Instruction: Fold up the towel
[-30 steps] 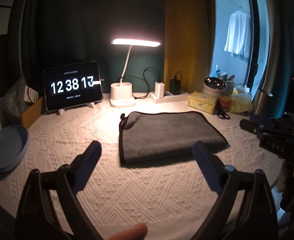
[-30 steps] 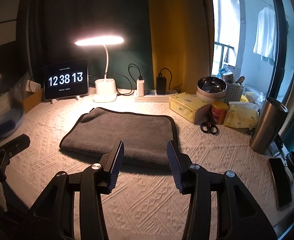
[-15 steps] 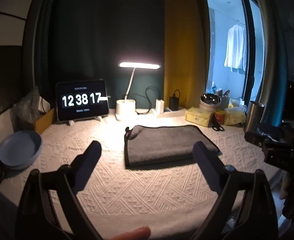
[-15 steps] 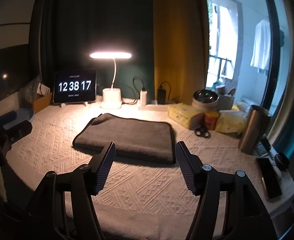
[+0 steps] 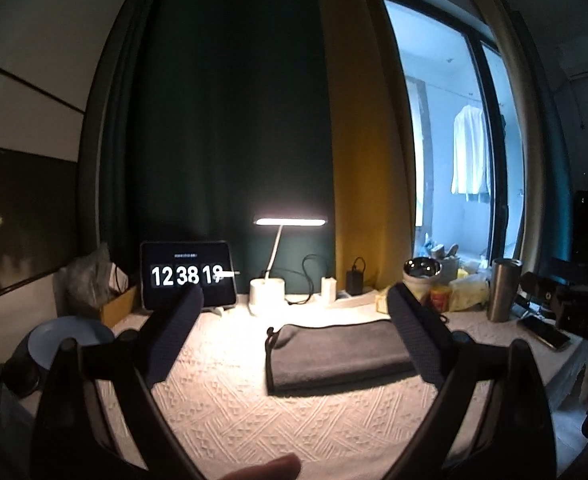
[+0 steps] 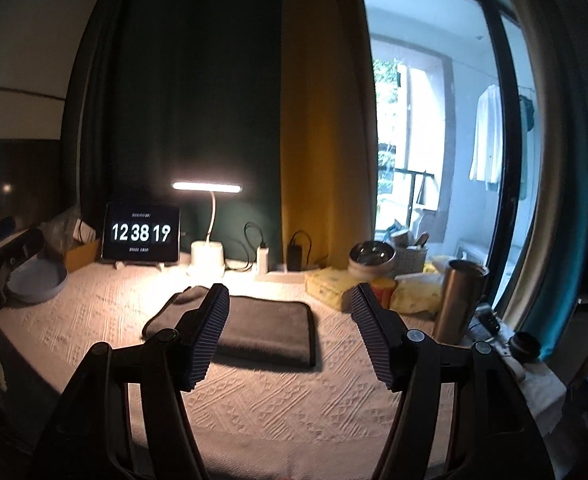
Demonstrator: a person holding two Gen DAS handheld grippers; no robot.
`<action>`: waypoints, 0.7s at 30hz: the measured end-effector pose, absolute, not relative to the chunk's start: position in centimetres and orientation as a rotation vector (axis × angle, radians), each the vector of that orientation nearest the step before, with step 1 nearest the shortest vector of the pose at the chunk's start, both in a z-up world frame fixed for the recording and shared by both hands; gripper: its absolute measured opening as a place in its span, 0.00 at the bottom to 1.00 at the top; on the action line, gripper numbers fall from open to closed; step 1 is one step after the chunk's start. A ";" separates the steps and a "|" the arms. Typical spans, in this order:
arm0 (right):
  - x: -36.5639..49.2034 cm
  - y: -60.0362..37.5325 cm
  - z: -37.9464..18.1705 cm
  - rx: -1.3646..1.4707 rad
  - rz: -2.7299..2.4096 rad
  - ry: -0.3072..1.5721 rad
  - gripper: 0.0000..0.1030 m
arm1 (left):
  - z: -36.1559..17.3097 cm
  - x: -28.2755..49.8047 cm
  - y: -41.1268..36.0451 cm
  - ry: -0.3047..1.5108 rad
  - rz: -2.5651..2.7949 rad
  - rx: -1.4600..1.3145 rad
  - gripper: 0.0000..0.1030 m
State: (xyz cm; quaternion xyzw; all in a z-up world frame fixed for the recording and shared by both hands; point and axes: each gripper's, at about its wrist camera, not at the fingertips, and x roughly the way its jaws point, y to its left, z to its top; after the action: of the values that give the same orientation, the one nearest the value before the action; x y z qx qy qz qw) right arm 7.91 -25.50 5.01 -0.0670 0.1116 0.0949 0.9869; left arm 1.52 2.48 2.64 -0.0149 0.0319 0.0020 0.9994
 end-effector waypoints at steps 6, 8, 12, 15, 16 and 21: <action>8.1 -26.0 5.0 -0.131 0.175 0.223 0.66 | 2.8 1.4 2.8 0.069 0.013 -0.039 0.92; 8.1 -25.9 4.9 -0.133 0.174 0.226 0.66 | 2.7 1.5 2.8 0.073 0.011 -0.043 0.92; 8.2 -25.9 4.7 -0.134 0.176 0.231 0.66 | 2.6 1.6 2.7 0.081 0.006 -0.043 0.92; 8.3 -25.9 4.6 -0.133 0.174 0.235 0.66 | 2.5 1.8 2.6 0.085 0.005 -0.046 0.93; 8.3 -25.9 4.6 -0.132 0.174 0.235 0.66 | 2.5 1.8 2.6 0.085 0.005 -0.045 0.93; 8.5 -25.8 4.3 -0.138 0.176 0.250 0.66 | 2.4 1.8 2.6 0.089 0.002 -0.049 0.93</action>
State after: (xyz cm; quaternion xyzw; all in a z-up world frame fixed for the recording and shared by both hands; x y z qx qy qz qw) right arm 8.45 -25.84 4.32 -0.0685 0.1242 0.0878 0.9860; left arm 1.83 2.59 2.39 -0.0243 0.0443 0.0011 0.9987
